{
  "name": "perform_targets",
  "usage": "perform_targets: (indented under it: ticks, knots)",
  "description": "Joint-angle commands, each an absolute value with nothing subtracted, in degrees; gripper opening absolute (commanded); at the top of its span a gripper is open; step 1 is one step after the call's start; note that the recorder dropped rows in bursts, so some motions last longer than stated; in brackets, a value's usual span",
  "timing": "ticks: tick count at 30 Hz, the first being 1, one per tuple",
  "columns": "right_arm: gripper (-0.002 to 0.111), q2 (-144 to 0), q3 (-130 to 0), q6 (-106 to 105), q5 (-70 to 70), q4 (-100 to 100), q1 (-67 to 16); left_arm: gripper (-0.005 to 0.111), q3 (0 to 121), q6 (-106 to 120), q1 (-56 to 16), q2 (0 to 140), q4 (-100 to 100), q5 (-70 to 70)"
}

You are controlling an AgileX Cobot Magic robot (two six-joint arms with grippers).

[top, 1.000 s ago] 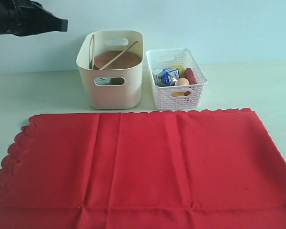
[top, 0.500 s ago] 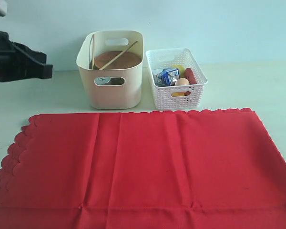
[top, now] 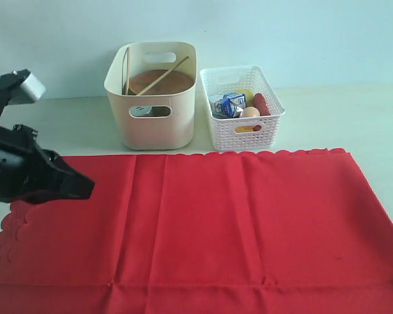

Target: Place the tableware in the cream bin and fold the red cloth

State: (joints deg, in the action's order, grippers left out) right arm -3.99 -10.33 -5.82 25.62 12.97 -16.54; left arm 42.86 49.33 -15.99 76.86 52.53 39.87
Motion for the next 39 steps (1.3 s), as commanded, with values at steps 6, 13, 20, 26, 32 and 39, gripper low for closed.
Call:
perform_targets:
  ticks: [6,13,20,26,32,39]
  knots:
    - [0.000,-3.9,-10.1,-5.8,25.5,13.5,-16.3,0.001,42.6,9.7,-16.0,76.8,11.7,39.2]
    - [0.000,-3.9,-10.1,-5.8,25.6,13.5,-16.3,0.001,42.6,5.9,-15.4,80.3,9.9,39.7]
    - [0.000,-3.9,-10.1,-5.8,25.8,13.5,-16.3,0.001,42.6,5.3,-8.5,82.1,10.0,41.3]
    - [0.000,-3.9,-10.1,-5.8,25.8,13.6,-16.3,0.023,42.6,5.5,-3.9,83.3,10.1,42.5]
    - [0.000,-3.9,-10.1,-5.8,25.9,13.6,-16.3,0.057,42.6,5.8,-3.3,86.6,9.8,43.0]
    - [0.000,-3.9,-10.1,-5.8,26.0,13.6,-16.3,0.065,42.6,5.8,-3.3,93.6,9.8,41.4]
